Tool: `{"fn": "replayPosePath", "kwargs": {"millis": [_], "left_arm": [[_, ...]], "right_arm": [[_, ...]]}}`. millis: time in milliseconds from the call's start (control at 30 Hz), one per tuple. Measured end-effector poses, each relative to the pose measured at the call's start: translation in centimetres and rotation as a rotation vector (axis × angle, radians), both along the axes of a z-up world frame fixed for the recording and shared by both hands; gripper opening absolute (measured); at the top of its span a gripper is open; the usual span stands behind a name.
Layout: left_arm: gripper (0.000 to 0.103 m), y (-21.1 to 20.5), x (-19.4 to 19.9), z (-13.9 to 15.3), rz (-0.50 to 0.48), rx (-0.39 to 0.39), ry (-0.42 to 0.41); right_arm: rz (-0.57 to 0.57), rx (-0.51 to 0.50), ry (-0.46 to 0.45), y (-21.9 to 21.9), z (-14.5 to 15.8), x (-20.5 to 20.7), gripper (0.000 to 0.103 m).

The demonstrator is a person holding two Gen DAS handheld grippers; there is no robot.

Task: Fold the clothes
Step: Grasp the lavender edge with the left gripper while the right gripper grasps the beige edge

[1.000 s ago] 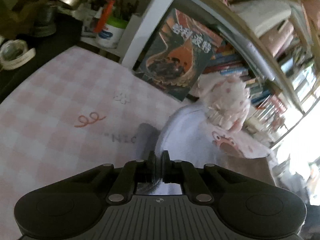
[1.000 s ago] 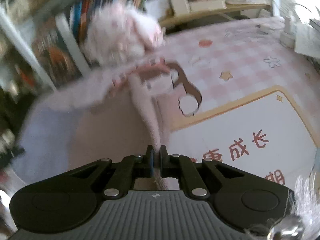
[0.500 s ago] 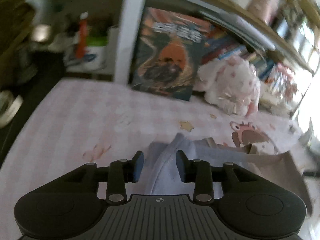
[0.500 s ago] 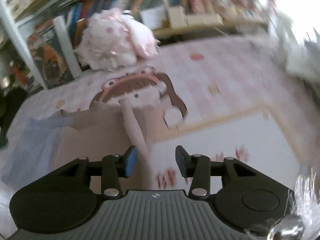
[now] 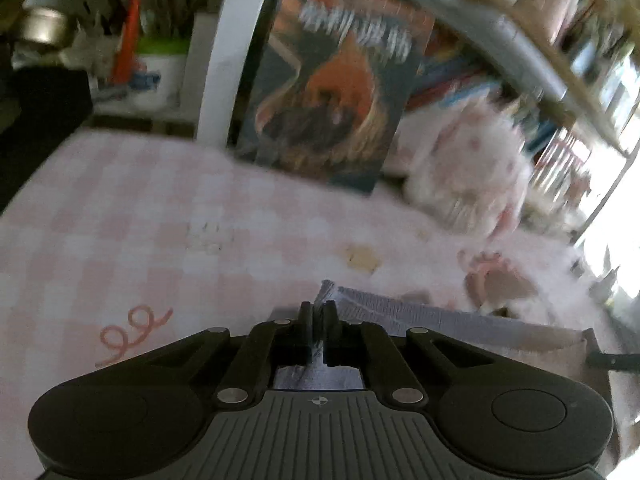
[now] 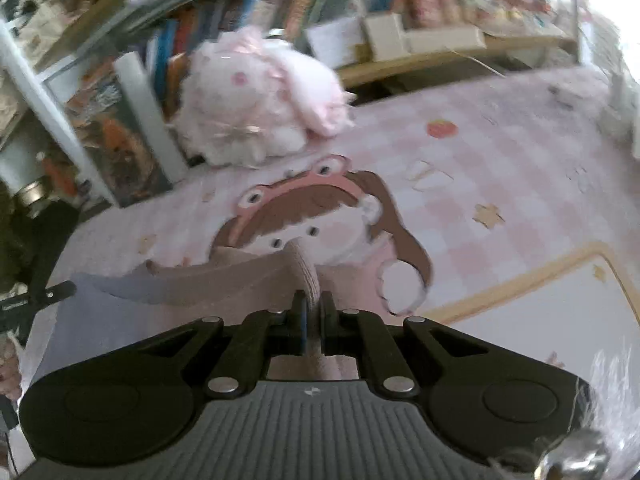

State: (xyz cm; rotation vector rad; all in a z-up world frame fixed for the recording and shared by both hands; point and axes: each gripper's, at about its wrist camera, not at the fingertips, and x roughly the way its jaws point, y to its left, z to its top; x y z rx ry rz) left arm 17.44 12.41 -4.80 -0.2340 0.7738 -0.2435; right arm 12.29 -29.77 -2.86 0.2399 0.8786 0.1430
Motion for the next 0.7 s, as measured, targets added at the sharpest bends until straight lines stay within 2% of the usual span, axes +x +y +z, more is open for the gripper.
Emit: {"fn": "replayPosePath", "kwargs": {"millis": [67,133,167,267,333,467,567,700], "left_arm": [[0.004,-0.8,0.4,-0.7,-0.003,0.046,0.016],[0.006,-0.7,0.5,-0.8,0.027,0.032,0.015],[0.013,-0.7,0.5,-0.8,0.041,0.028,0.014],[0.016,-0.6,-0.1,0.1,0.06,0.061,0.01],[0.029,-0.3,-1.1,1.1,0.067,0.08,-0.008],[0.061,1.3,-4.4,1.9,0.107,0.04,0.0],[0.064,2.6,-5.5,0.9,0.157,-0.039,0.071],[0.063,2.8,-5.6,-0.5,0.184,-0.083,0.122]], "right_arm": [[-0.012,-0.002,0.013,-0.2,-0.5,0.2,0.005],[-0.023,-0.004,0.026,-0.3,-0.9,0.4,0.005],[-0.029,-0.005,0.032,-0.4,-1.1,0.5,0.006],[-0.046,-0.002,0.051,-0.8,-1.5,0.3,0.013],[-0.055,0.013,0.062,-1.3,-1.1,-0.8,0.041],[-0.074,0.043,0.084,-2.3,-0.4,-2.9,0.047],[-0.072,0.077,0.109,-2.4,-0.5,-3.6,0.047],[-0.052,0.132,0.148,-2.0,-1.4,-3.9,0.046]]}}
